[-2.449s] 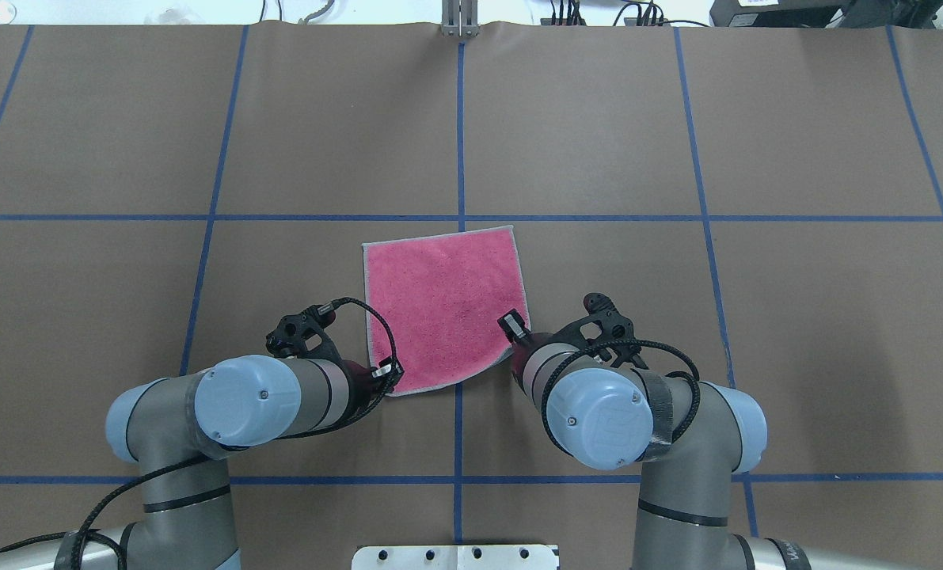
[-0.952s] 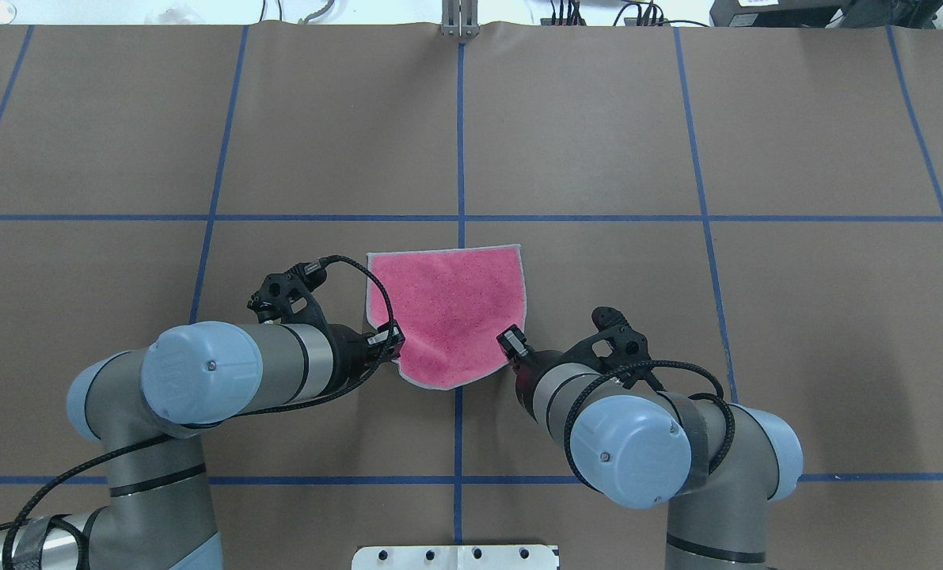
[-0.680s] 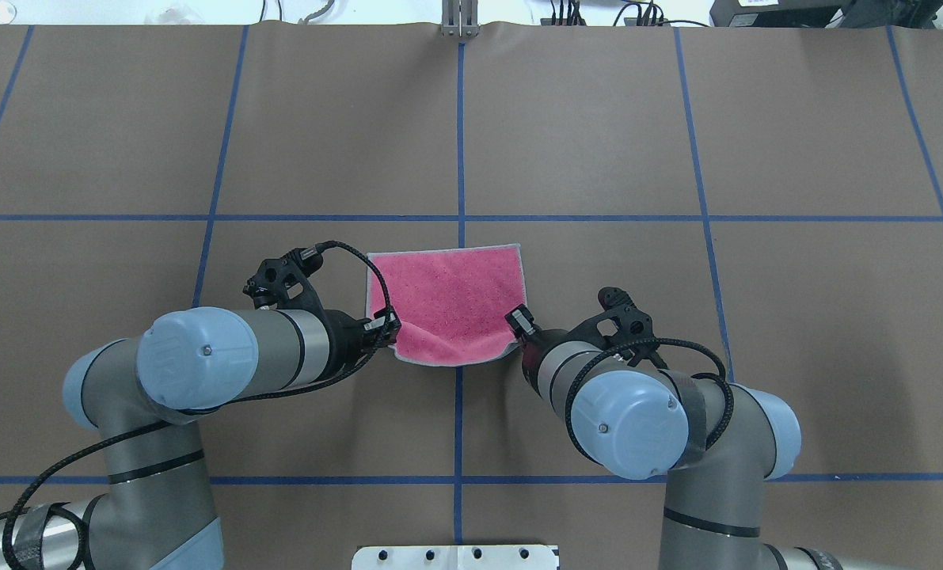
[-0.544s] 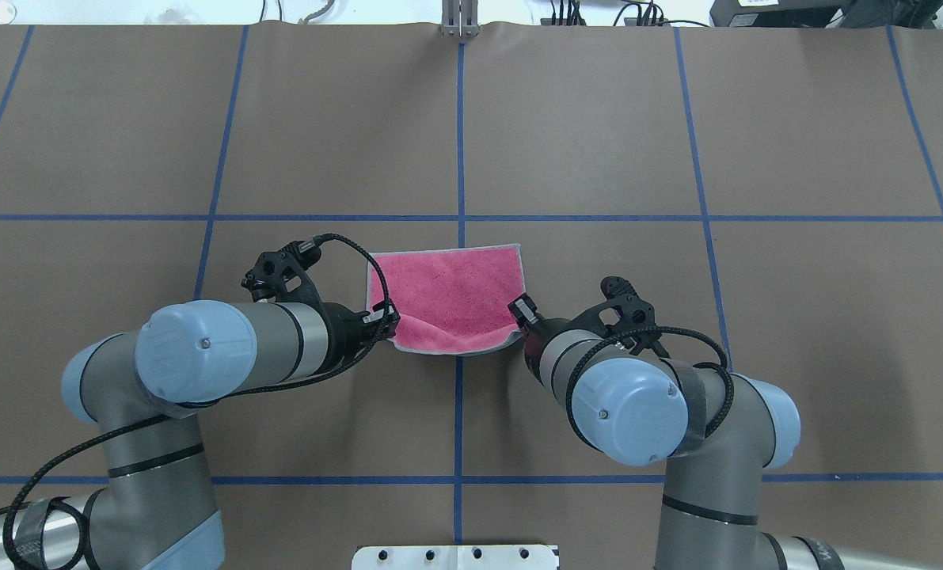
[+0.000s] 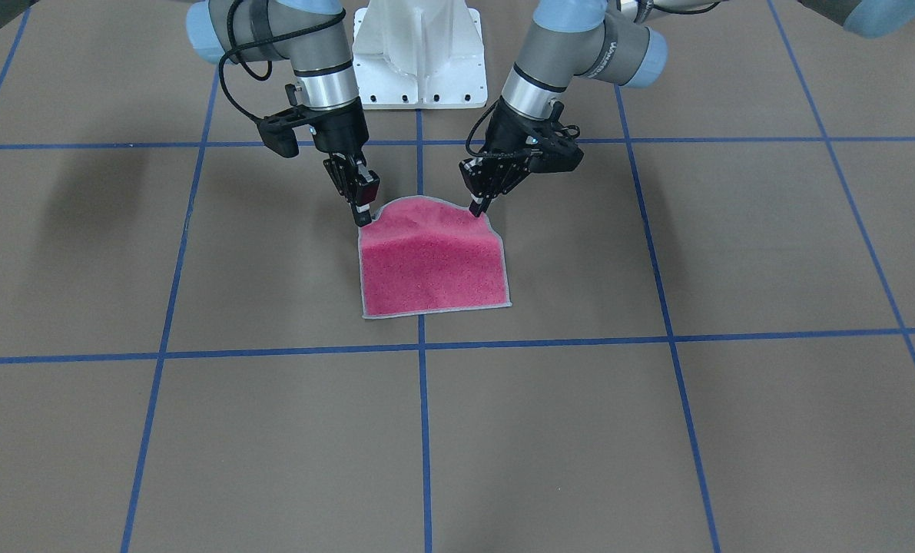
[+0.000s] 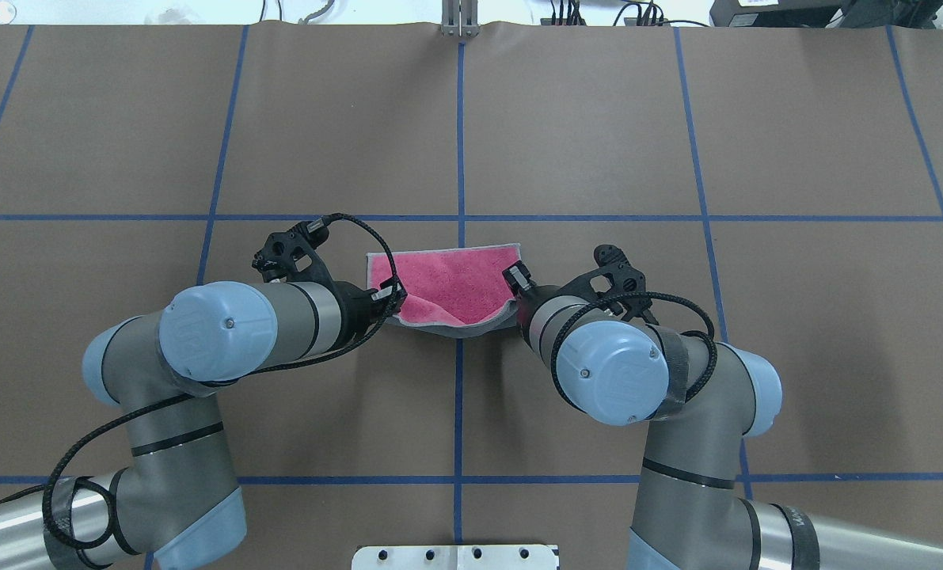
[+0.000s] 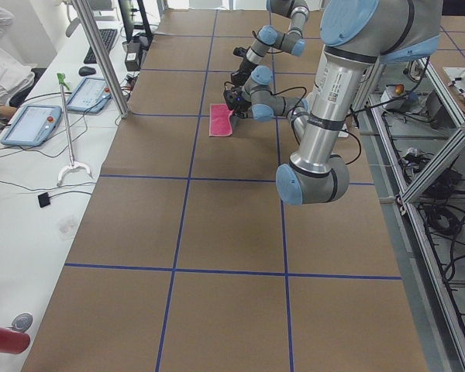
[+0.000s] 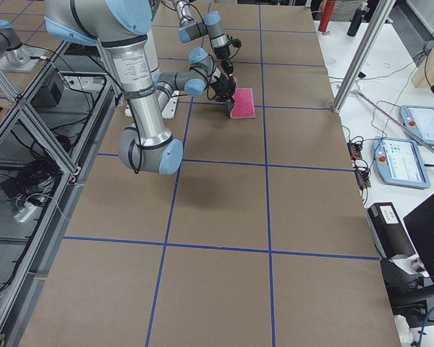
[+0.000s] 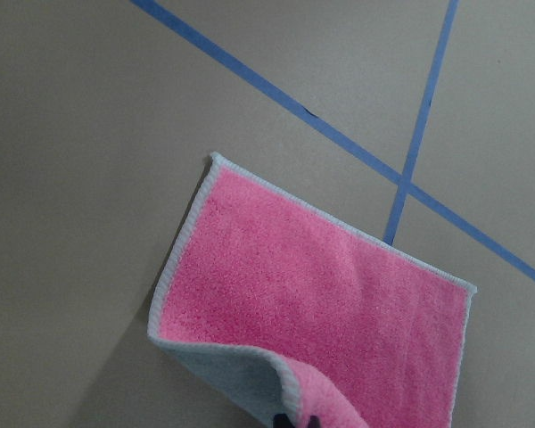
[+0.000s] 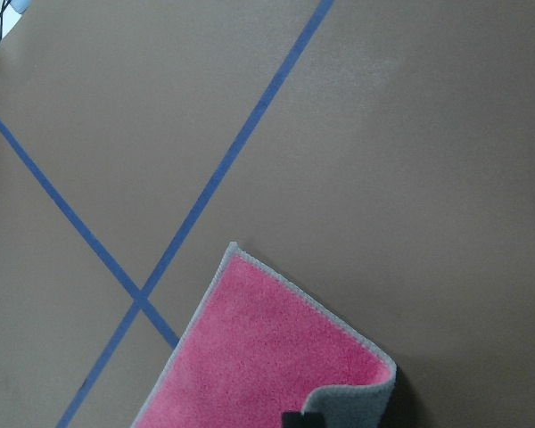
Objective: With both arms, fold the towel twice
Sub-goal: 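Lift the near corners with both grippers and fold them over the far edge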
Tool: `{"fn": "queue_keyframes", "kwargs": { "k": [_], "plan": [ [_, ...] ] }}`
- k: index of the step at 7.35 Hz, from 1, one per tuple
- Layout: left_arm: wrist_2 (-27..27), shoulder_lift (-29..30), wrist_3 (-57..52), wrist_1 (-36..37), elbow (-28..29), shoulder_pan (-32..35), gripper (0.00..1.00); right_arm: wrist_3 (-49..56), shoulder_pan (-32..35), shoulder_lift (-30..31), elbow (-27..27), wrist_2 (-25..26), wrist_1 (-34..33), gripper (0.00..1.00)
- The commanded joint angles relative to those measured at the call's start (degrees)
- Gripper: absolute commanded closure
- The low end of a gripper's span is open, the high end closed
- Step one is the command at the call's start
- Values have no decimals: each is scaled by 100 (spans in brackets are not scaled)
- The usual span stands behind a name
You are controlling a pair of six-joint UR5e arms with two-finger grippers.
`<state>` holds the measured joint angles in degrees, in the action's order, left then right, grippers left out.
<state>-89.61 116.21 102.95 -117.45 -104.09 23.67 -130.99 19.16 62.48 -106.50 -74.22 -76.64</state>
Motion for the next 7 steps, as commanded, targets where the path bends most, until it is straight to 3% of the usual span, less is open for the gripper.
{"fn": "queue_keyframes", "kwargs": {
  "k": [1,7],
  "plan": [
    [5,33,-3,3,177,93,100,3,88,-25,59,4,8,100],
    [5,182,-12,-6,477,182,100,99,229,-271,534,-14,35,100]
  ]
}}
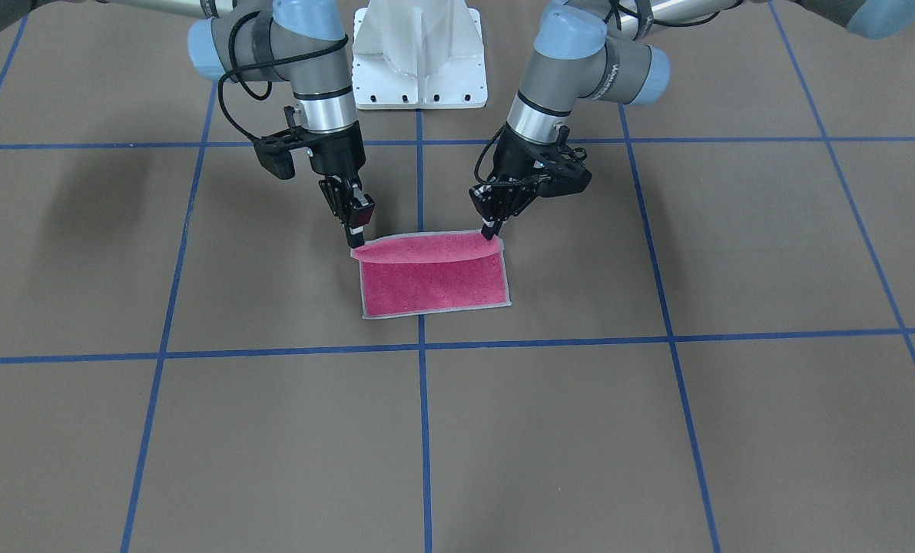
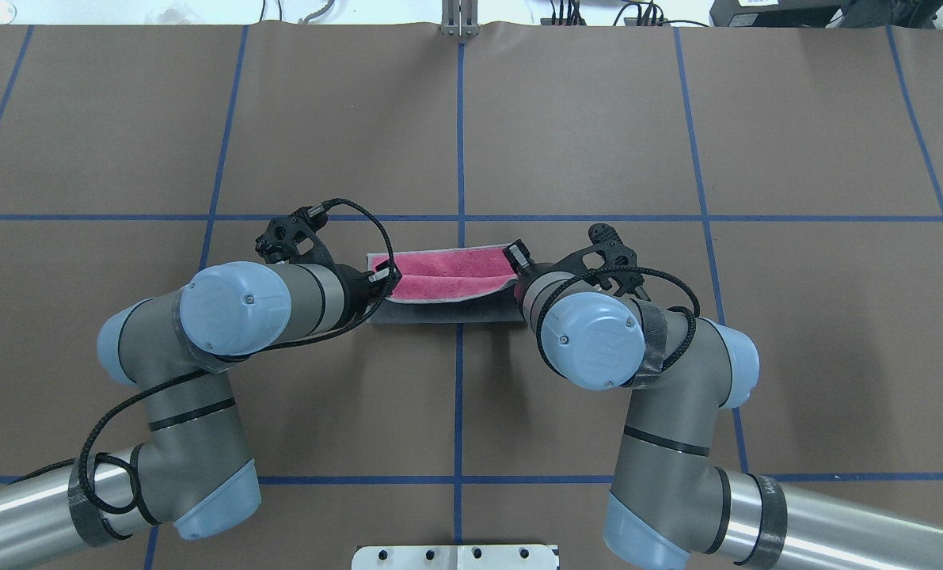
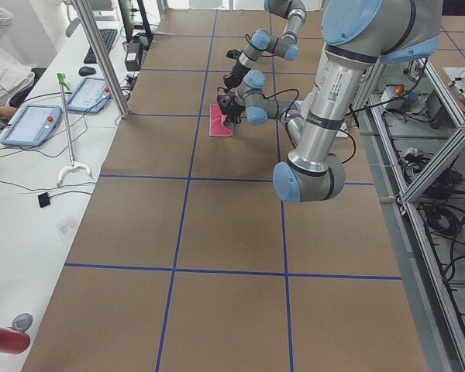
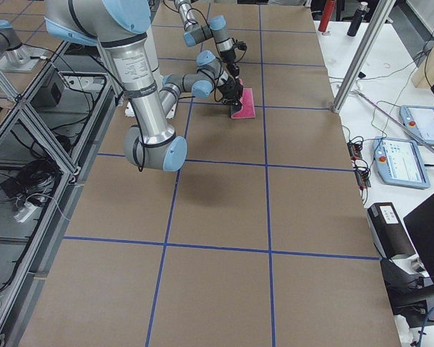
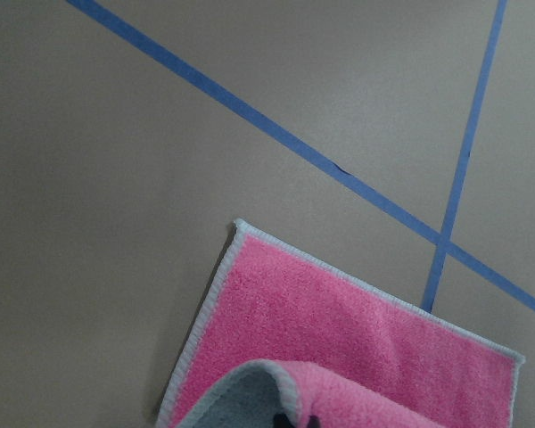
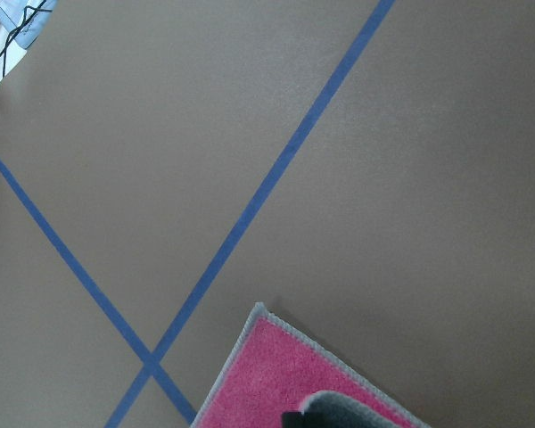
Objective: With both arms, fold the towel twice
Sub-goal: 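Lift the near corners with both grippers and fold them over the far edge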
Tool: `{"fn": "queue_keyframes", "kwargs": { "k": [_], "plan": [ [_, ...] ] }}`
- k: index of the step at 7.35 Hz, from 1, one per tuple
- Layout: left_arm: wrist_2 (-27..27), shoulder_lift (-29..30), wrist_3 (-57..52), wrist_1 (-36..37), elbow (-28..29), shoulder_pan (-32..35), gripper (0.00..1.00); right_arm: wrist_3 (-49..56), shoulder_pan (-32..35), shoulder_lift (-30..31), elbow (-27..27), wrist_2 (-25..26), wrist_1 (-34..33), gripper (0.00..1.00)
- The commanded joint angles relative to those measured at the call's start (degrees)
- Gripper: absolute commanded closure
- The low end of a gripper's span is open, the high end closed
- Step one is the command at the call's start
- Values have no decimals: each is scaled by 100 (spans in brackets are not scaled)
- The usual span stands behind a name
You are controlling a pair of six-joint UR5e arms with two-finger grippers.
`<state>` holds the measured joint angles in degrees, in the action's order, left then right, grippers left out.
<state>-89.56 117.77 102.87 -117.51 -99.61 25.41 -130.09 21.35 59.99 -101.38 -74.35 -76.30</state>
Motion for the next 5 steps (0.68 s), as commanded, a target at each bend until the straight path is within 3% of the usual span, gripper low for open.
{"fn": "queue_keyframes", "kwargs": {
  "k": [1,5],
  "plan": [
    [0,26,-4,0,29,16,100,10,18,-32,22,0,1,100],
    [0,114,5,-35,274,78,100,36,89,-40,109,0,1,100]
  ]
}}
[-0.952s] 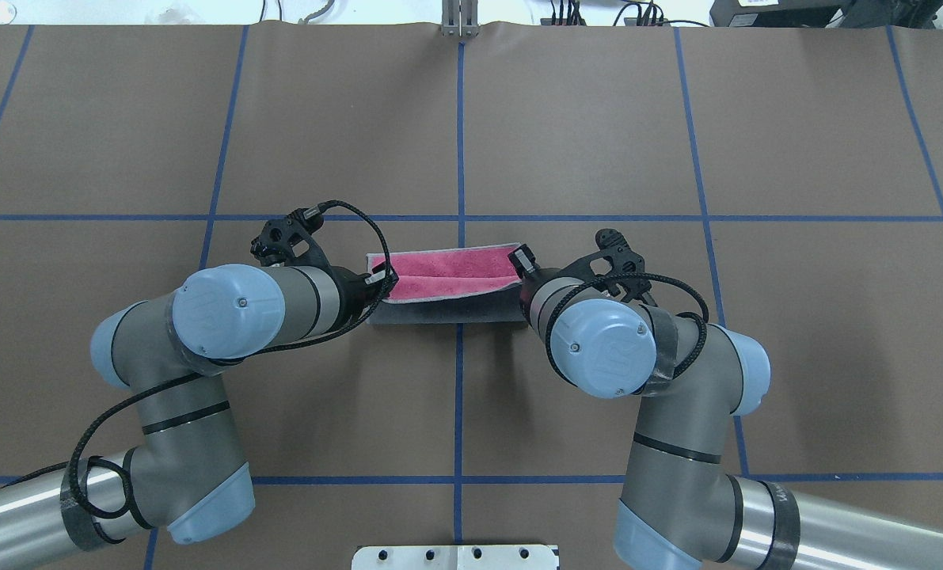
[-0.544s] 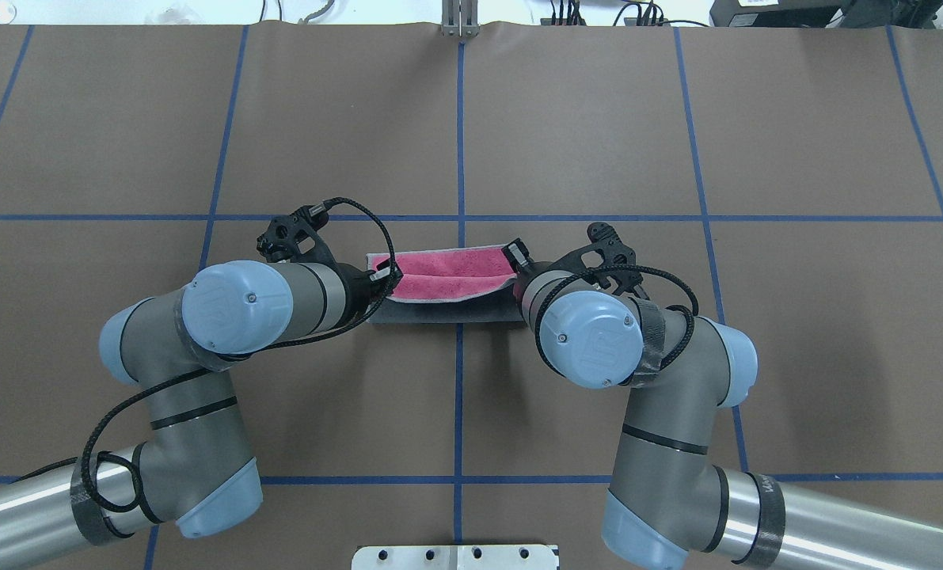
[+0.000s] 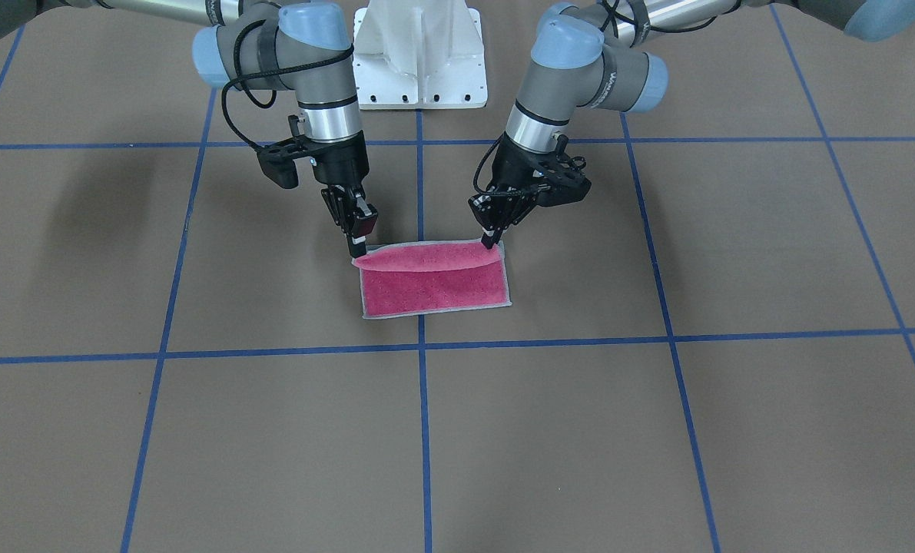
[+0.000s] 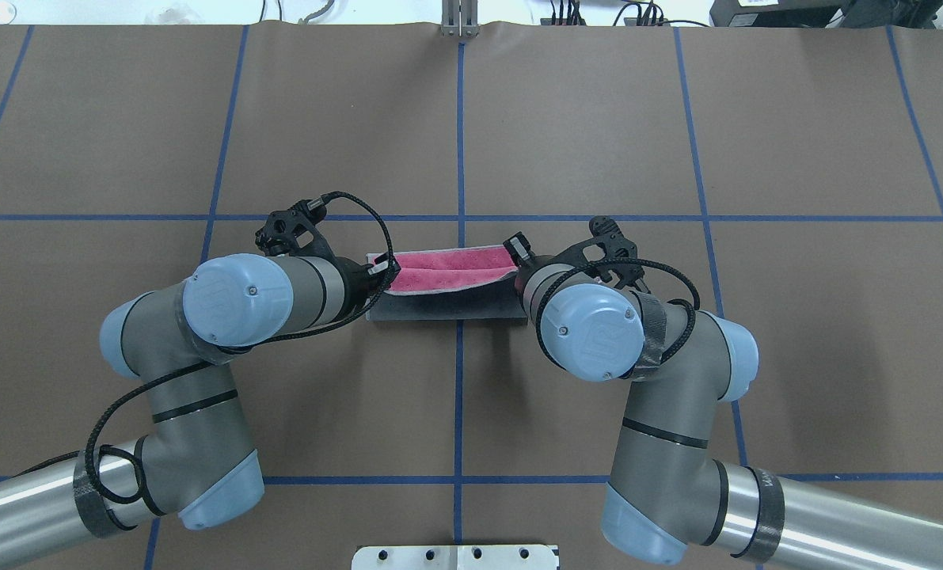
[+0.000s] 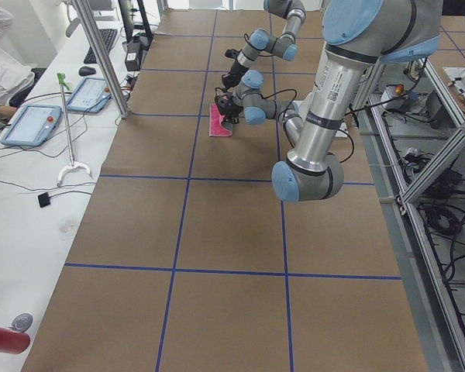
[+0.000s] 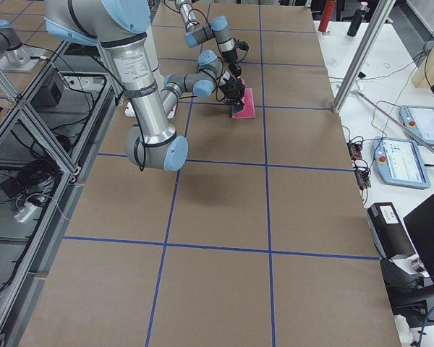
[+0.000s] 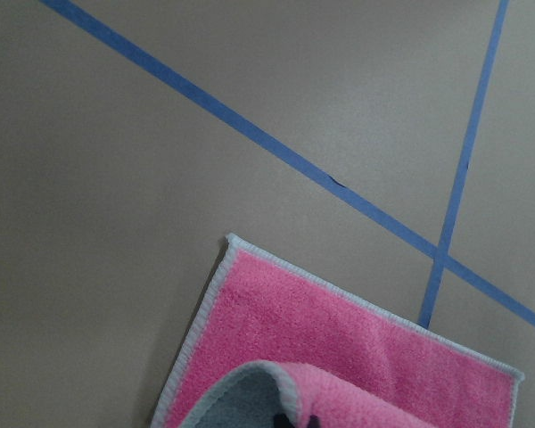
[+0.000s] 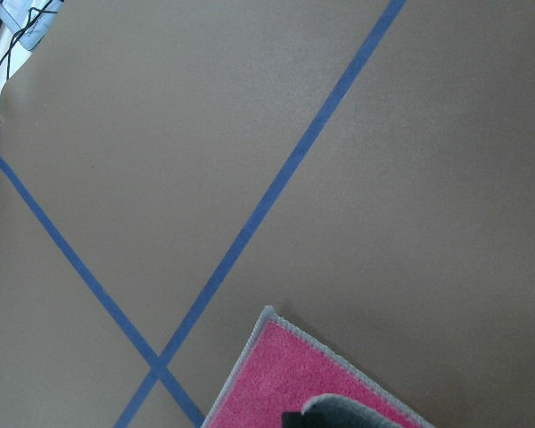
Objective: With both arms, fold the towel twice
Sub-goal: 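Lay the folded edge down and open both grippers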
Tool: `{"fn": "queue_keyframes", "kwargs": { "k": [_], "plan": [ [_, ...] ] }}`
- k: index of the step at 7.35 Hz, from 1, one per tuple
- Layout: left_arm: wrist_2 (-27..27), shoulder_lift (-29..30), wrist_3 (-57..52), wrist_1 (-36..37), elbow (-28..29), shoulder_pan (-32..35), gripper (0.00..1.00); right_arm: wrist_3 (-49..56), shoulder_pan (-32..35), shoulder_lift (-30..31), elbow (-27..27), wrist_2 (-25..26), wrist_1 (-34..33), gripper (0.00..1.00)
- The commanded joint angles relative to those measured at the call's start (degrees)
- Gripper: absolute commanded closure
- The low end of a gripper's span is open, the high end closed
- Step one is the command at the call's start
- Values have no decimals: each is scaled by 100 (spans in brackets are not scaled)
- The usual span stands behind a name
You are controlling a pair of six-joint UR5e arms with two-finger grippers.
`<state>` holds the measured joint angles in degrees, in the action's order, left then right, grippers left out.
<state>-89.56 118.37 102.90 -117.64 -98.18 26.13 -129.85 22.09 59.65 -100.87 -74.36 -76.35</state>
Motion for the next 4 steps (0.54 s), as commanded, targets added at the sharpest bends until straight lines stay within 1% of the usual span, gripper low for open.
{"fn": "queue_keyframes", "kwargs": {
  "k": [1,2,4],
  "plan": [
    [0,159,2,-31,298,6,100,13,23,-24,94,-9,6,100],
    [0,186,2,-40,369,6,100,13,14,-33,103,-9,6,100],
    [0,187,-6,-58,370,23,100,13,32,-321,470,-9,15,100]
  ]
}}
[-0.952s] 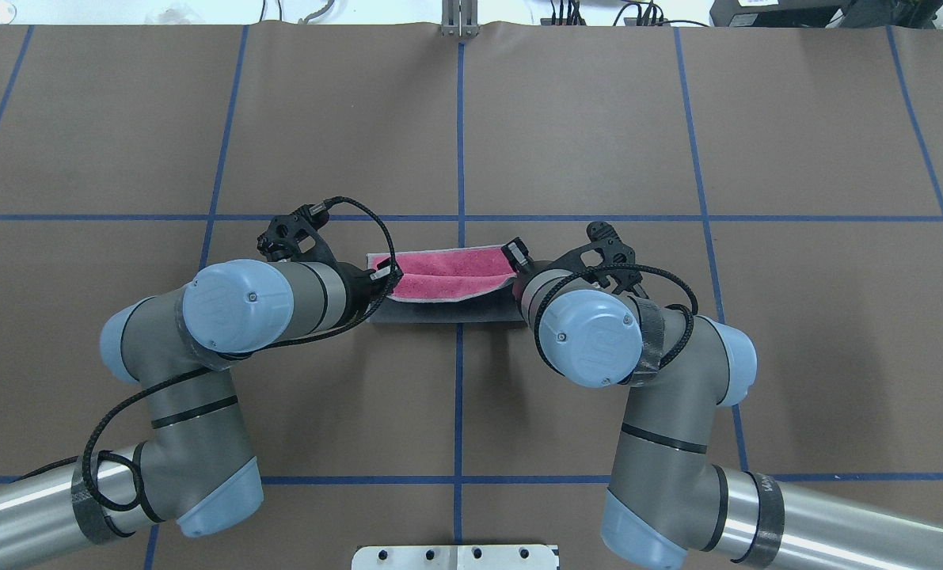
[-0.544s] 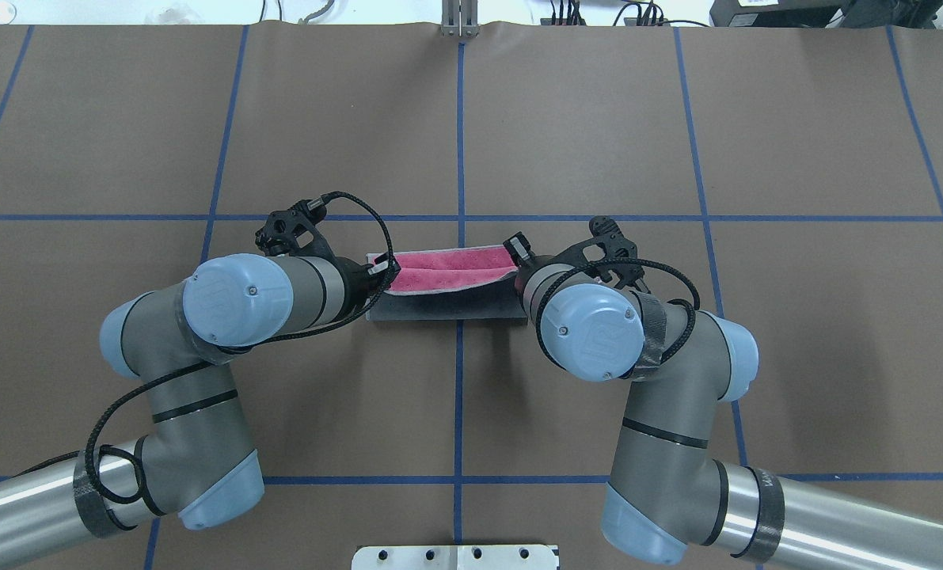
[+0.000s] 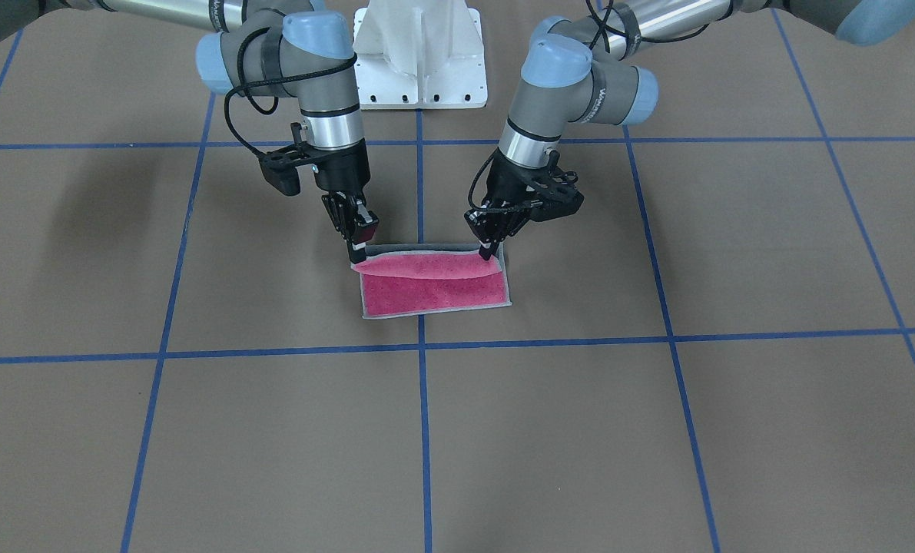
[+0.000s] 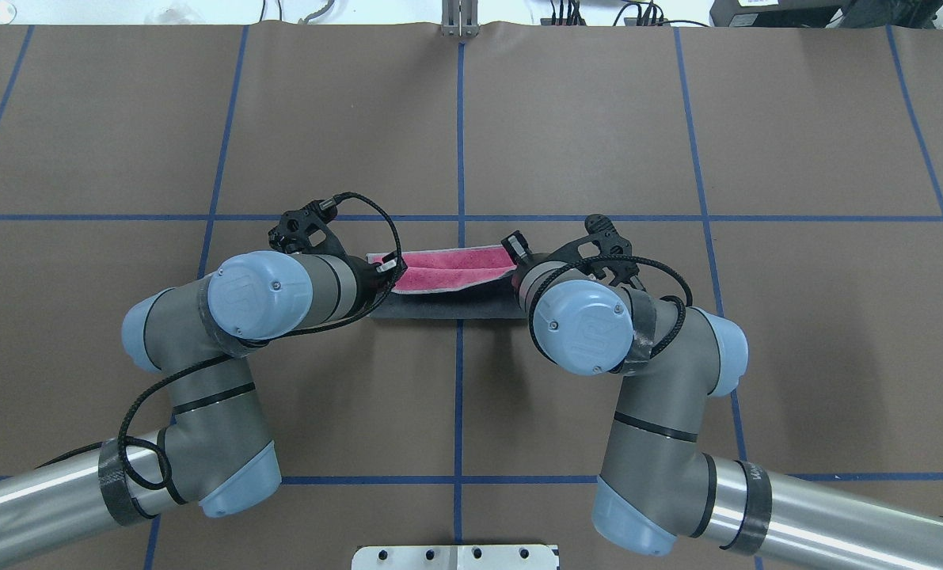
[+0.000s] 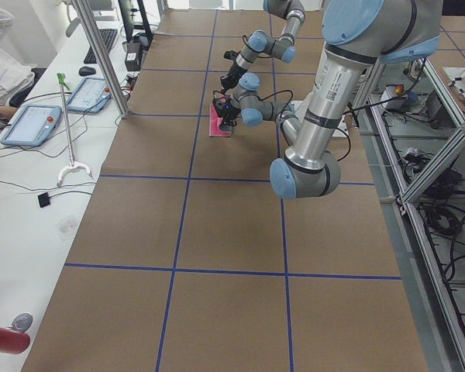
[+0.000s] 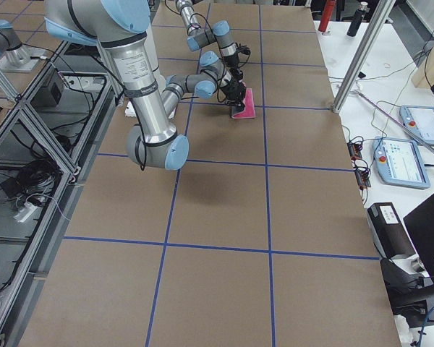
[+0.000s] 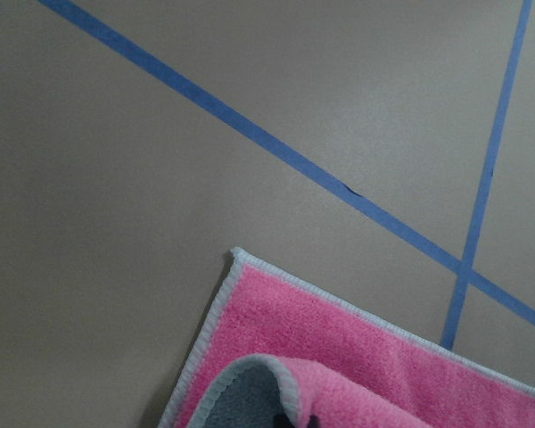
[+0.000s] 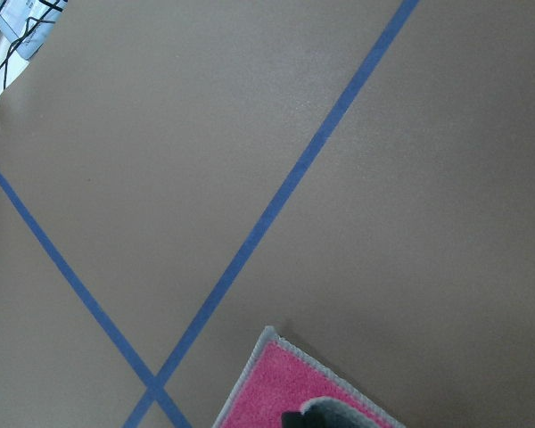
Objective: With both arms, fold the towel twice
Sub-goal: 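Lay the folded edge down and open both grippers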
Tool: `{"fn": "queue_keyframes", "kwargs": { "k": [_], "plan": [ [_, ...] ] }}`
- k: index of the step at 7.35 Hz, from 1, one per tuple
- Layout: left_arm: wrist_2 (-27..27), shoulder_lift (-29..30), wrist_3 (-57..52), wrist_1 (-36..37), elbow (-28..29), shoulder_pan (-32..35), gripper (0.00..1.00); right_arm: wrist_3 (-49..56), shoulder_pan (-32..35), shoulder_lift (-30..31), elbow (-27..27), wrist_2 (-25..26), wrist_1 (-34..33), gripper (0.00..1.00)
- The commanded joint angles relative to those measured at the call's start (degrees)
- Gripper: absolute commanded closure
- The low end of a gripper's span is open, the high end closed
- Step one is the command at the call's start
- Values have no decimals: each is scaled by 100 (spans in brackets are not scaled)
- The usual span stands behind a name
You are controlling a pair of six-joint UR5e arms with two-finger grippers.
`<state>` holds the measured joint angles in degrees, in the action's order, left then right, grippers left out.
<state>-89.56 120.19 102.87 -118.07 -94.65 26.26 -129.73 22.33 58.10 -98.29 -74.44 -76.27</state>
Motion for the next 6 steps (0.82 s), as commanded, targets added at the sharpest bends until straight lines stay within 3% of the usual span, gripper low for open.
{"fn": "queue_keyframes", "kwargs": {
  "k": [1,5,6],
  "plan": [
    [0,4,-3,-14,17,2,100,0,8,-194,222,0,6,100],
    [0,4,-3,-14,26,46,100,88,43,-185,231,0,6,100],
    [0,13,-3,-23,26,124,83,97,104,-185,240,-9,6,92]
  ]
}}
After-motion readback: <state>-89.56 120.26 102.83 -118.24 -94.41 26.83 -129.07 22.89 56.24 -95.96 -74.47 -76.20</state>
